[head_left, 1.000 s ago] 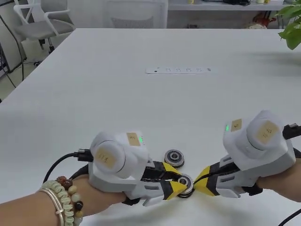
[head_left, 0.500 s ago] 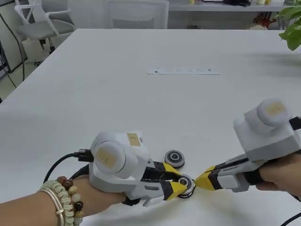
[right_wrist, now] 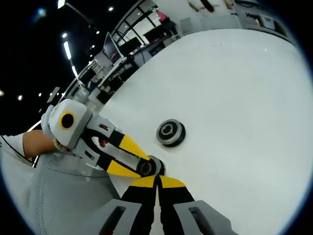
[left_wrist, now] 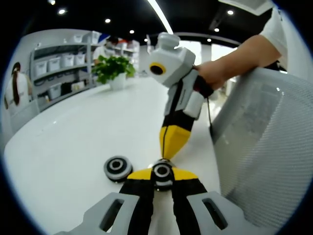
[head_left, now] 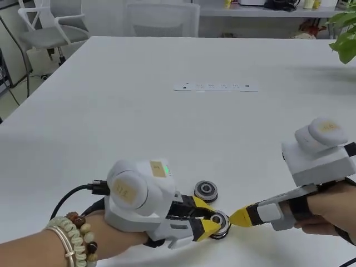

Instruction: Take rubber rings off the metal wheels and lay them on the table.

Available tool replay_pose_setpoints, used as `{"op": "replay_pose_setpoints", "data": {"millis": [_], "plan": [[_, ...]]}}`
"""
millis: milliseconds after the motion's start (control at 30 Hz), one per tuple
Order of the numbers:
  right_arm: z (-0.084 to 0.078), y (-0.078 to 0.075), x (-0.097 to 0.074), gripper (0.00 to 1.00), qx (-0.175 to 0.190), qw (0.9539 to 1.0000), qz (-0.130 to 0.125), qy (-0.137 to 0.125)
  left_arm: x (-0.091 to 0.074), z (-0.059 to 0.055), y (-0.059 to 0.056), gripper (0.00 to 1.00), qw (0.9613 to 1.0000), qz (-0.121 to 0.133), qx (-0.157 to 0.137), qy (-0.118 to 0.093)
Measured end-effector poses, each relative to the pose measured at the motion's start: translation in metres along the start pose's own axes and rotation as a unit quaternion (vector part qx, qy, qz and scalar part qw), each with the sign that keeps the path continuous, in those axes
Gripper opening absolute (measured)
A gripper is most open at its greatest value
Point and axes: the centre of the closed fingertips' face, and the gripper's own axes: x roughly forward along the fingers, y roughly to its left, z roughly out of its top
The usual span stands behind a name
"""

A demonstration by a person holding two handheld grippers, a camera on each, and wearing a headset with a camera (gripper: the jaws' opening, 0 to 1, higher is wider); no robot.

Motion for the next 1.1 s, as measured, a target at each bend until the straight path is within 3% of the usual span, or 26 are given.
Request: {"op": "replay_pose_setpoints", "data": {"millis": [467,1100], "plan": [[0.0008,0.0032,0.0003,0.0,0.091,0.9954,0.024,-0.017,-0.0001,0.0,-0.0004,0.14,1.0,0.0,0.001,-0.001],[0.0057,0.0108,0.0023,0.0,0.075,0.9965,0.031,-0.021,-0.0001,-0.0002,0.0007,0.14,1.0,0.004,0.006,0.002]]}}
